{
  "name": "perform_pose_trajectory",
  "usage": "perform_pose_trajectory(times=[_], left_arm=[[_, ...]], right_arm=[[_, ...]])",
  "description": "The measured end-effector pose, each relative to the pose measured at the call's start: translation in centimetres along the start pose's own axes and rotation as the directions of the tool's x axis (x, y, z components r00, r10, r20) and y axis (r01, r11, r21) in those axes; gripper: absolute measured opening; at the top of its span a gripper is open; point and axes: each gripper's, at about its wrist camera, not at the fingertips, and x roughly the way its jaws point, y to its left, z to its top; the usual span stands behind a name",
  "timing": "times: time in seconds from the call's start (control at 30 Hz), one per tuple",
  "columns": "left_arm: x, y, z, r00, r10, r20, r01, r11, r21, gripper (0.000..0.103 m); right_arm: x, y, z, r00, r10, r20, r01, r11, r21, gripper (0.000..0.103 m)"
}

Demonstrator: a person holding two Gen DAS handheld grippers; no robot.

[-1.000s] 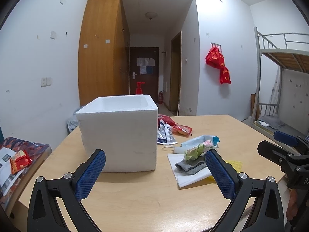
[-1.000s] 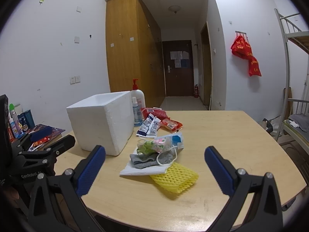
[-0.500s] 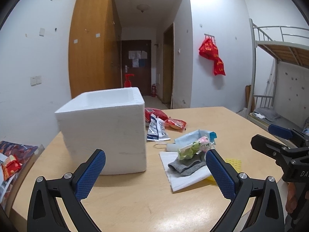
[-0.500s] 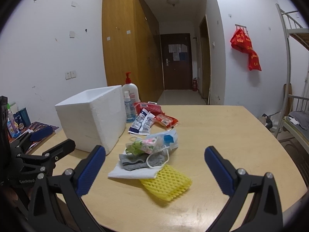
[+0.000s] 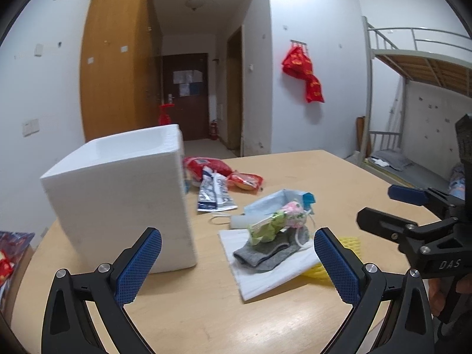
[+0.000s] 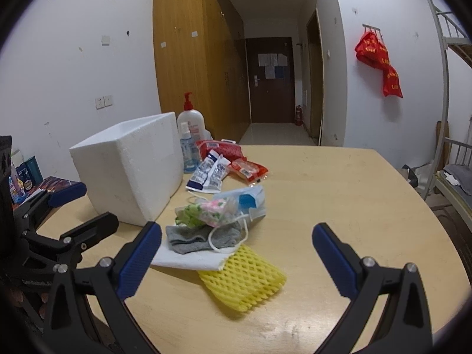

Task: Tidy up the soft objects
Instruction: 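Move both tools toward the pile of soft items on the white cloth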

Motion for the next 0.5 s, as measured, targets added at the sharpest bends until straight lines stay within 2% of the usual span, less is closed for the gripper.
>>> perform_pose_trajectory(times=[0.23,0.5], left_arm=[[2.1,-1.5,0.2,0.996,-0.071,-0.044,0.073,0.997,0.033,0.097],[4.2,-1.9,0.9,0.992,-0.092,-0.086,0.094,0.995,0.019,0.091]], right_arm=[[1.1,-1.2,-0.5,0.999,0.009,-0.046,-0.008,1.0,0.008,0.099],[2.2,-2.6,-1.1,0.995,0.024,-0.098,-0.023,1.0,0.01,0.095]])
